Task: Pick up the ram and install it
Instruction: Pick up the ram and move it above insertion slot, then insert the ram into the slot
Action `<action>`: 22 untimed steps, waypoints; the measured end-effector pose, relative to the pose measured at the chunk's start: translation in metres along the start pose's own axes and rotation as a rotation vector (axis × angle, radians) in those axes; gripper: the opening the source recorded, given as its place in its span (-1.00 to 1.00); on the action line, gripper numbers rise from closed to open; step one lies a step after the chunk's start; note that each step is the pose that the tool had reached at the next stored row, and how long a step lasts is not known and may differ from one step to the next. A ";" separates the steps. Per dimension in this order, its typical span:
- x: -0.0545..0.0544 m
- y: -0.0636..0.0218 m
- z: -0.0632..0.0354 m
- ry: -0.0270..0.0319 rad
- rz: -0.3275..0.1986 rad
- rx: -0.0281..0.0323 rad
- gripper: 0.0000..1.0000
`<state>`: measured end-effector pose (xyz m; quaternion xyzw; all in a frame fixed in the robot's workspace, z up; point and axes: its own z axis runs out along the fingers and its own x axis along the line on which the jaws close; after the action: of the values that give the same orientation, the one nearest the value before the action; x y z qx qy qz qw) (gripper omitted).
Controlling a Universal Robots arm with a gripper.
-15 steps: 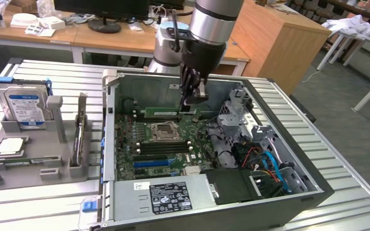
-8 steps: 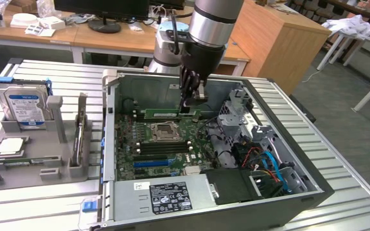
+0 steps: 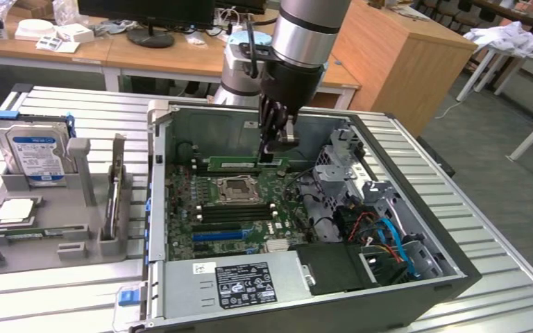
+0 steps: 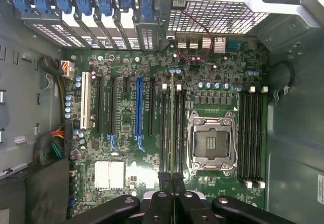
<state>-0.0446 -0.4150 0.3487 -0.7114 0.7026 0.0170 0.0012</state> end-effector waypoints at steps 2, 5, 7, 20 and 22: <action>0.000 -0.0013 0.0001 0.0000 0.002 0.0000 -0.76; 0.000 -0.0043 0.0003 -0.0001 0.003 0.0001 -0.76; 0.000 -0.0050 0.0003 0.0000 0.003 0.0001 -0.76; 0.000 -0.0052 0.0014 -0.0002 0.003 0.0004 -0.76; 0.000 -0.0053 0.0043 0.0000 0.003 0.0008 -0.76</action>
<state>-0.0394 -0.4149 0.3443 -0.7103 0.7037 0.0168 0.0014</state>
